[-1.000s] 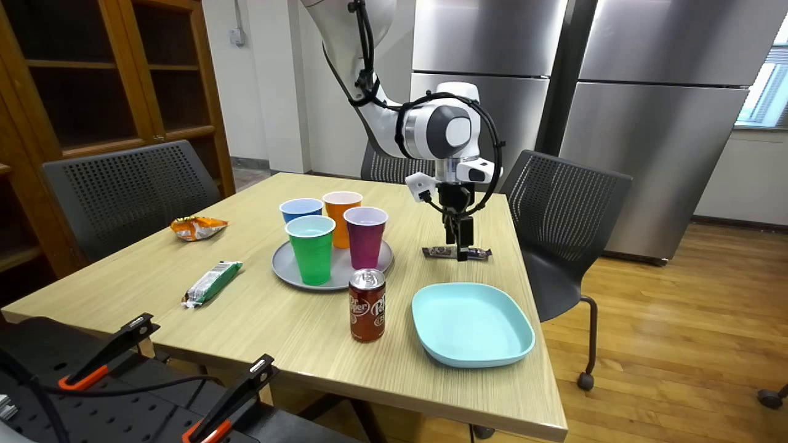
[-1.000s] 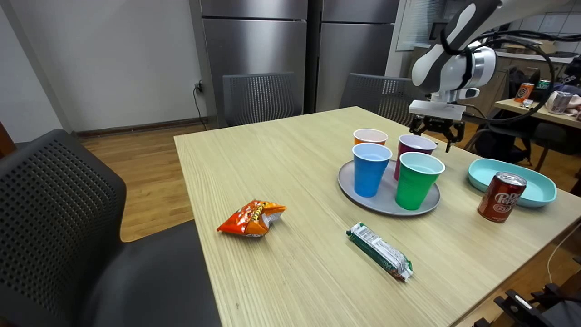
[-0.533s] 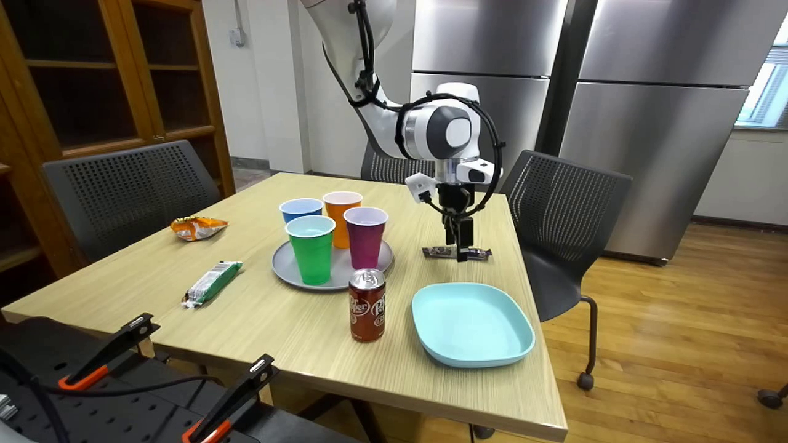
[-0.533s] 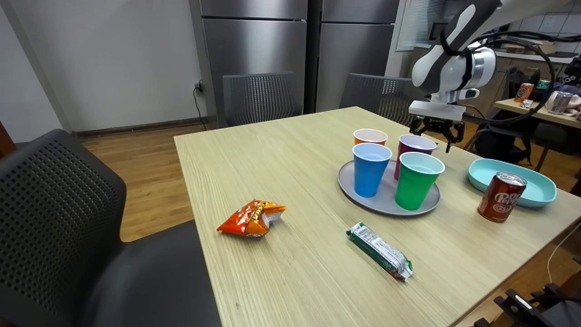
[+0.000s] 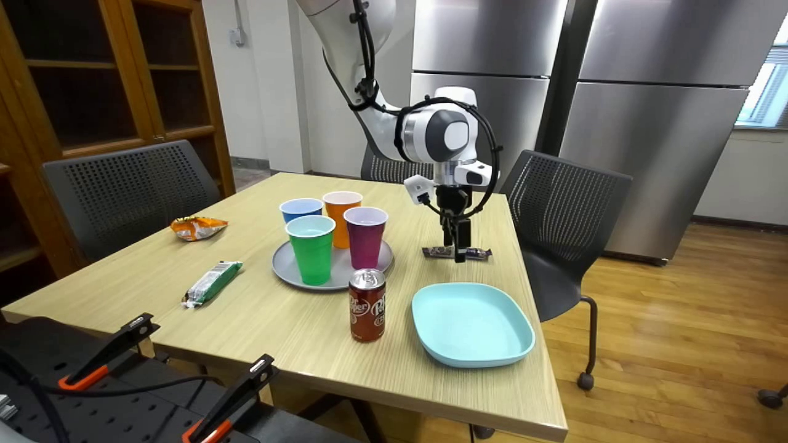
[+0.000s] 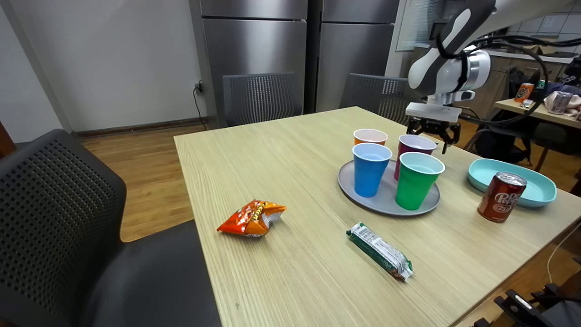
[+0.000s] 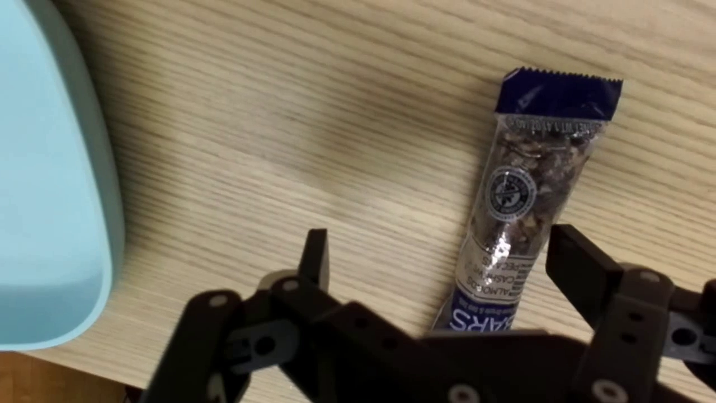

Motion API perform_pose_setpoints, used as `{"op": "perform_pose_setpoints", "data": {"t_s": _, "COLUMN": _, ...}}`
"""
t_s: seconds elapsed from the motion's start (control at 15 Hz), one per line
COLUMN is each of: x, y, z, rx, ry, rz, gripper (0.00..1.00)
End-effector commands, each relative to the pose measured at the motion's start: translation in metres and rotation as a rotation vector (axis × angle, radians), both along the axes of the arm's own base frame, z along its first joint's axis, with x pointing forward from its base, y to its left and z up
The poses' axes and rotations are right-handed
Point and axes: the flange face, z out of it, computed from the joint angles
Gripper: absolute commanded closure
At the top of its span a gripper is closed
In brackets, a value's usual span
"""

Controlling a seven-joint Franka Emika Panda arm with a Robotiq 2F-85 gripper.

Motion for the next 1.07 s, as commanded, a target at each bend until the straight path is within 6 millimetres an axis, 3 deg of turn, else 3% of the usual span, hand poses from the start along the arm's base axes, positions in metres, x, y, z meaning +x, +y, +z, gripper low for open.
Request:
{"op": "perform_pose_setpoints", "data": {"t_s": 0.0, "x": 0.014, "y": 0.002, "z": -0.001, "rx": 0.015, "ry": 0.017, "rz": -0.001, "gripper": 0.0}}
{"op": "perform_pose_setpoints", "data": {"t_s": 0.73, "x": 0.025, "y": 0.001, "z": -0.008, "rx": 0.028, "ry": 0.065, "rz": -0.002, "gripper": 0.0}}
{"op": "perform_pose_setpoints", "data": {"t_s": 0.87, "x": 0.026, "y": 0.0, "z": -0.008, "rx": 0.03, "ry": 0.065, "rz": -0.003, "gripper": 0.26}}
{"op": "perform_pose_setpoints", "data": {"t_s": 1.0, "x": 0.026, "y": -0.001, "z": -0.009, "rx": 0.029, "ry": 0.062, "rz": -0.004, "gripper": 0.42}}
